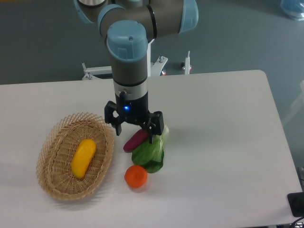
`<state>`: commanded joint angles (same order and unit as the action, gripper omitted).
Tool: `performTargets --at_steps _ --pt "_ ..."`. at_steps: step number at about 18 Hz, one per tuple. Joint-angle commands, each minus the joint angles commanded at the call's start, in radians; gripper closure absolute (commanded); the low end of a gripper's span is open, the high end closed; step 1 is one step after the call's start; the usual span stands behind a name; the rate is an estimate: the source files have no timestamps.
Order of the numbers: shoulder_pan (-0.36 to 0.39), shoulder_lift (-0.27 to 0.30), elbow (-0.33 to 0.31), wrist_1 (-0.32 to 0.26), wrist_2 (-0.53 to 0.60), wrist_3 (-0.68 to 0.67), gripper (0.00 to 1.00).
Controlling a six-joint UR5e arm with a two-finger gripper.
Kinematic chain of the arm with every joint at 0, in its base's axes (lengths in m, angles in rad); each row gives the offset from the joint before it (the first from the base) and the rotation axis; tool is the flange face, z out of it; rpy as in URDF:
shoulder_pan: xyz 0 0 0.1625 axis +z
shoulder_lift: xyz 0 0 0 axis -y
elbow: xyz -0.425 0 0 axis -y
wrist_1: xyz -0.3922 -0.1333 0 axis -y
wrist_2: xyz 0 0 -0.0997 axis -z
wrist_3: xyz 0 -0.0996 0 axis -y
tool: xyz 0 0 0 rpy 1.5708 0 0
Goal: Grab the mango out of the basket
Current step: 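Move the open gripper over the yellow mango in the wicker basket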
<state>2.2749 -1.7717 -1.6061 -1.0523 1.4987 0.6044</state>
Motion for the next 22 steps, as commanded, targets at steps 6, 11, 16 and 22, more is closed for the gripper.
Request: performTargets --at_steps 6,11,16,22 --pt "-0.005 -0.005 -0.015 0.032 -0.002 -0.012 0.0" --pt "-0.012 -0.009 -0.038 0.035 0.0 -0.017 0.0" --pt "-0.097 -0.034 -0.057 0.043 0.006 -0.101 0.0" --pt "-0.219 -0.051 -0.178 0.109 0.008 -0.207 0.0"
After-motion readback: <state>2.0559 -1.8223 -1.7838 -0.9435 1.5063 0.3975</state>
